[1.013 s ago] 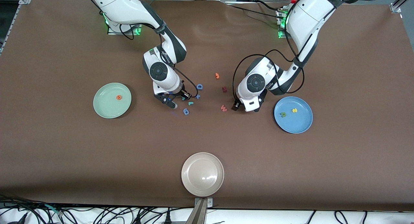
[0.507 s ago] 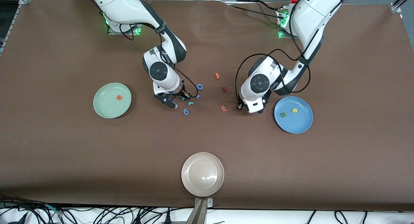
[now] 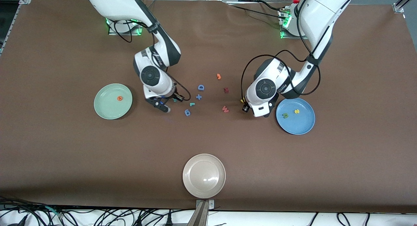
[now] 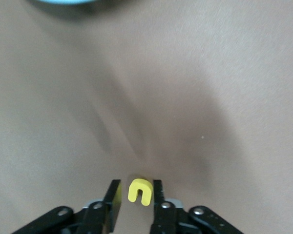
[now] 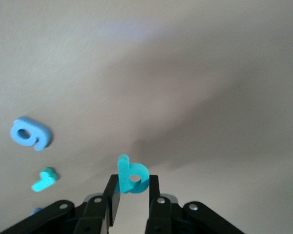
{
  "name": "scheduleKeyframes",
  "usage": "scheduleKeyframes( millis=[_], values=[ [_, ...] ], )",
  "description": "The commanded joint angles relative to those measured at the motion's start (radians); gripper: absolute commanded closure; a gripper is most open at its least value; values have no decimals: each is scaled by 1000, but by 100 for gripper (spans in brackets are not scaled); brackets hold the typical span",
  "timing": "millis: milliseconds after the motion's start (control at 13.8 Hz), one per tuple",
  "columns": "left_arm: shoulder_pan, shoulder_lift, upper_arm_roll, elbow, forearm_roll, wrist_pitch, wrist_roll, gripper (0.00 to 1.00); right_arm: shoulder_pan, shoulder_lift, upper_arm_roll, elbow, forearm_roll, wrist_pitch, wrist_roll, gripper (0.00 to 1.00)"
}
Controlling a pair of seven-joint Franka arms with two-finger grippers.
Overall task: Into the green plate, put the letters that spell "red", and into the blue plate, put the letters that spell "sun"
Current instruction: 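Carry the teal b onto the green plate and open the right gripper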
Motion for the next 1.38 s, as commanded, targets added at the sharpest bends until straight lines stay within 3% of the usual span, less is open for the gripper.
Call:
scheduleKeyframes(
  millis=[0, 217, 507, 651, 1158, 1230, 1303],
  values=[
    [-22, 7, 3, -43, -9, 85, -24, 59, 3, -112, -113, -16, -2, -175, -186, 79],
    [-27, 10, 3, -65, -11, 116, -28, 59, 2, -142, -245, -28, -2, -260, -424, 79],
    [-27, 10, 3, -97, -11, 176, -28, 59, 0, -139, -437, -88, 7, -248, -754, 79],
    [-27, 12, 3, -97, -11, 179, -28, 59, 0, -130, -503, -134, 7, -193, -858, 79],
    [-25, 10, 3, -105, -11, 199, -32, 62, -24, -39, -519, -229, 13, 51, -951, 78],
    [-25, 9, 3, -105, -11, 199, -34, 62, -24, -39, -519, -229, 18, 53, -951, 71],
    [-25, 7, 3, -105, -11, 199, -34, 59, -24, -39, -516, -228, 25, 52, -951, 50]
  ],
)
